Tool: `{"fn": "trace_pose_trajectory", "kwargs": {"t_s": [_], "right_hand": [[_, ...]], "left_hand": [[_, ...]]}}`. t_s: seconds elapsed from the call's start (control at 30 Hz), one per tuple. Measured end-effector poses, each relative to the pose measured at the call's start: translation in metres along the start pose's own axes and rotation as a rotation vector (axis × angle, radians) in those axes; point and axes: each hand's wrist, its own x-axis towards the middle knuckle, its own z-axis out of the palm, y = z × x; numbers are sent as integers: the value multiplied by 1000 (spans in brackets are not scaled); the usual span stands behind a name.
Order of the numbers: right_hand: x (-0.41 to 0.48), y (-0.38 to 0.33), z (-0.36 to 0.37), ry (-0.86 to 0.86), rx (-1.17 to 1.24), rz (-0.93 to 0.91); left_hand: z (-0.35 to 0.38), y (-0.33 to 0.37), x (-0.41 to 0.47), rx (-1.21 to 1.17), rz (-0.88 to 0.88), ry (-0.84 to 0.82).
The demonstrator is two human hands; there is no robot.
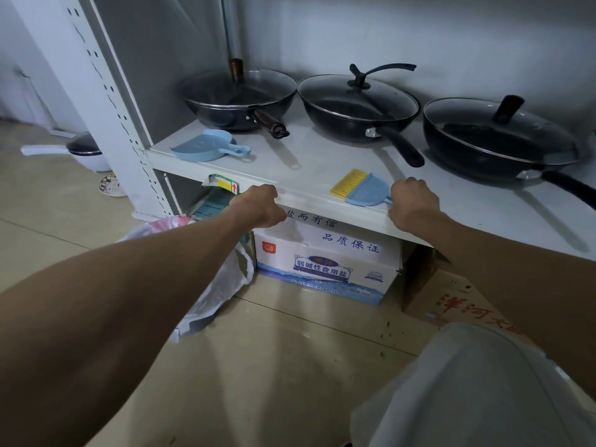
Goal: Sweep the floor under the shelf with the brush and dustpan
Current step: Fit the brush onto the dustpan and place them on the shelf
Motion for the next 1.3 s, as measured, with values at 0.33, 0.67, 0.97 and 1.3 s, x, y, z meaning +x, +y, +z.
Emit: {"fn": "trace_pose_trajectory", "kwargs": {"t_s": [0.33, 0.67, 0.97, 1.3], "right_hand": [[-7, -26, -14, 11, 58, 5], [-24, -94, -34, -21, 72, -104], [-24, -174, -45, -8, 99, -233], [10, -249, -57, 73, 114, -331]], "left_hand": [[-18, -27, -17, -8, -24, -20], [-40, -72, -41, -73, -64, 15], [-57, -130, -43, -66, -97, 45], [-74, -175, -15, -30, -148, 80]]}}
